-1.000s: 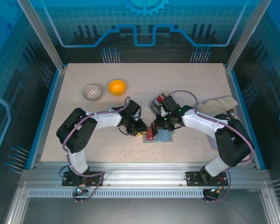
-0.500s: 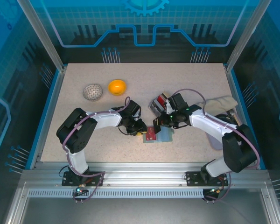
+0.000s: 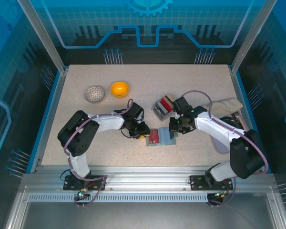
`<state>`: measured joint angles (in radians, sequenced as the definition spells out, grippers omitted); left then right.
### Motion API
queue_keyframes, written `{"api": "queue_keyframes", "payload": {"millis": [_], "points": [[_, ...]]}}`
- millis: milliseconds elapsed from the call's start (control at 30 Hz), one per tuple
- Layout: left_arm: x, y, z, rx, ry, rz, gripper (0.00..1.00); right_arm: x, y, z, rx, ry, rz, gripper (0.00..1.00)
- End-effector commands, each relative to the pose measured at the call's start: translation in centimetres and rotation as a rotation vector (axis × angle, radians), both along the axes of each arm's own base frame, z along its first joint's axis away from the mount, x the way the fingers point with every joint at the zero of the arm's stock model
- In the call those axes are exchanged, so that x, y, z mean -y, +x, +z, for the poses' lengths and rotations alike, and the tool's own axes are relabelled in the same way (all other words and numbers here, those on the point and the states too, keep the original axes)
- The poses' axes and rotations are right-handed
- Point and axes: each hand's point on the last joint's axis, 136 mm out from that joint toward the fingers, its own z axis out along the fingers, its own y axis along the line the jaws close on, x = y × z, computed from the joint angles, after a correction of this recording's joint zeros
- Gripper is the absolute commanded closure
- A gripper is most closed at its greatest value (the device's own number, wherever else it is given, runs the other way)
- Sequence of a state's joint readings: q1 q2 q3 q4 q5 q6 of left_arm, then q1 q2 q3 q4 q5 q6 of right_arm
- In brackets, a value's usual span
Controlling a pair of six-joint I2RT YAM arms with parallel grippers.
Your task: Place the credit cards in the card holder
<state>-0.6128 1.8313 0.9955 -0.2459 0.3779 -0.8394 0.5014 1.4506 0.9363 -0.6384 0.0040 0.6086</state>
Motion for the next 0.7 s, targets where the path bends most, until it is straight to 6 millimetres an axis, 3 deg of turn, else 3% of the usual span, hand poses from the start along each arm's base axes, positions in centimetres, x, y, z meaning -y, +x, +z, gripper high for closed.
{"api": "queue_keyframes", "payload": {"millis": [0,300,433,667], "points": [[0.1,-0.6,-0.8,-0.010,0.015,0.001,0.73,0.4,-0.8,-1.7,-0.047,-0.049,0.013,0.99],[0.3,-0.5,-0.7,-0.013,0.008,-0.002,0.73,-3.1,-0.4,-3.4,-0.086,0.017,0.043,1.00],[0.4,-0.5,-0.6,-0.013,0.004,-0.002,0.73,-5.3,-0.1,-2.8,-0.077,0.115,0.055,1.00],[0.3,-0.5,-0.7,-0.012,0.007,-0.002,0.73,-7.1,0.4,-0.5,-0.035,0.243,0.068,1.00]]}}
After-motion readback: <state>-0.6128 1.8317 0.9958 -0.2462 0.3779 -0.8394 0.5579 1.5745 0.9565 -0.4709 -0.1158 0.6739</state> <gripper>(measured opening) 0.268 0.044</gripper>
